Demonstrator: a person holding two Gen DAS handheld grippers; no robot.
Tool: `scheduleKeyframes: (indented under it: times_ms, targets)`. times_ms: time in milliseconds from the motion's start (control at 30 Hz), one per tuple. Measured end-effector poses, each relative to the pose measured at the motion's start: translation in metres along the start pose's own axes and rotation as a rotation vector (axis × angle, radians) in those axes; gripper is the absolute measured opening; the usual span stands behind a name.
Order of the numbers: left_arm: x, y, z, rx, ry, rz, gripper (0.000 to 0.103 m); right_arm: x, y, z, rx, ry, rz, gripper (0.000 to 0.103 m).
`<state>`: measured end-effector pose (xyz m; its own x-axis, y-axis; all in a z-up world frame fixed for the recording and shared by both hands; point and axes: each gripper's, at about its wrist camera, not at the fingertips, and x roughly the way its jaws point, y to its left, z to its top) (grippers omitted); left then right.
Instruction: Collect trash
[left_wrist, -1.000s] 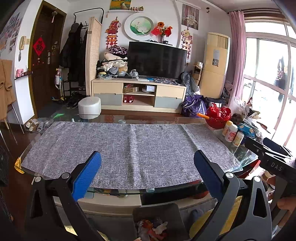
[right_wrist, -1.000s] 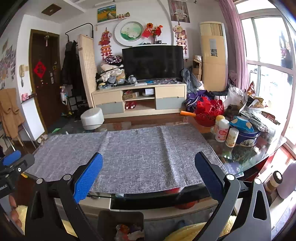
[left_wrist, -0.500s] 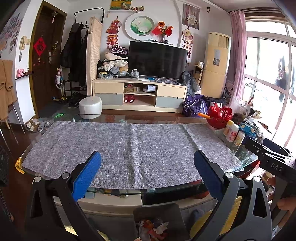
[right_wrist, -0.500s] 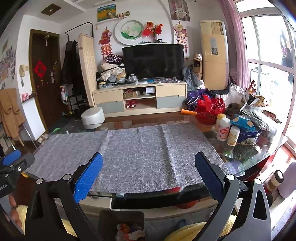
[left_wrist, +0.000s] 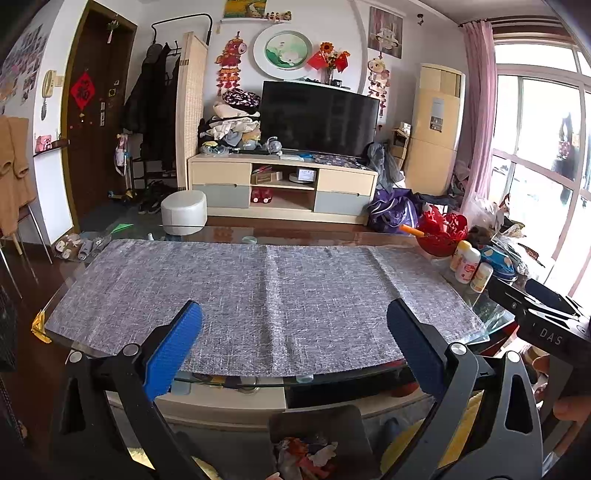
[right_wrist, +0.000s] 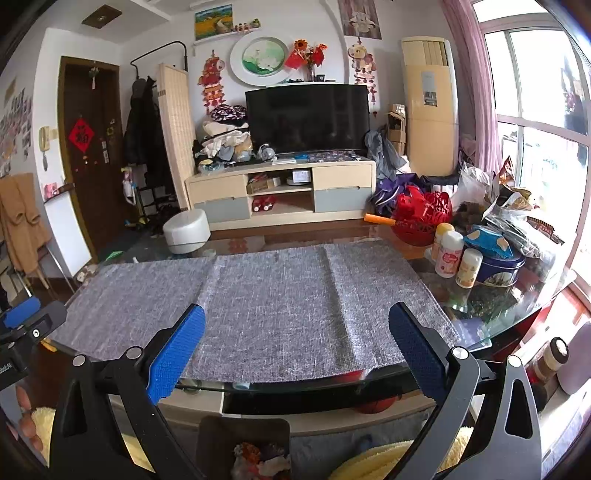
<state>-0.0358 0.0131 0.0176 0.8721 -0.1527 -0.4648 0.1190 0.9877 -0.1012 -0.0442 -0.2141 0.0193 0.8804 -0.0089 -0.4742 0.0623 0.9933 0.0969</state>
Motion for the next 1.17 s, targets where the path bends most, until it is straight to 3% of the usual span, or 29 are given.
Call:
scheduleKeyframes:
  times_ms: [400, 700, 967, 1167]
  targets:
    - [0.0027, 0.0026, 0.001, -0.011, 0.0, 0.077, 0.095, 0.0021, -0.0023, -0.0012, 0.003, 0.007, -0.001, 0.1]
    - [0.003, 0.0039, -0.0012, -0.019, -0.016, 0.059, 0.095, 0.0066, -0.0037, -0.0018, 0.01, 0.021, -0.004, 0.1]
    - [0.0064, 0.0043, -0.0003, -0.018, 0.006, 0.099, 0.095, 0.0068, -0.0031, -0.0011, 0.01, 0.024, -0.003, 0.1]
    - [0.0067, 0.0054, 0.0004, -0.021, 0.012, 0.072, 0.095, 0.0077, -0.0025, -0.0009, 0.012, 0.027, -0.002, 0.1]
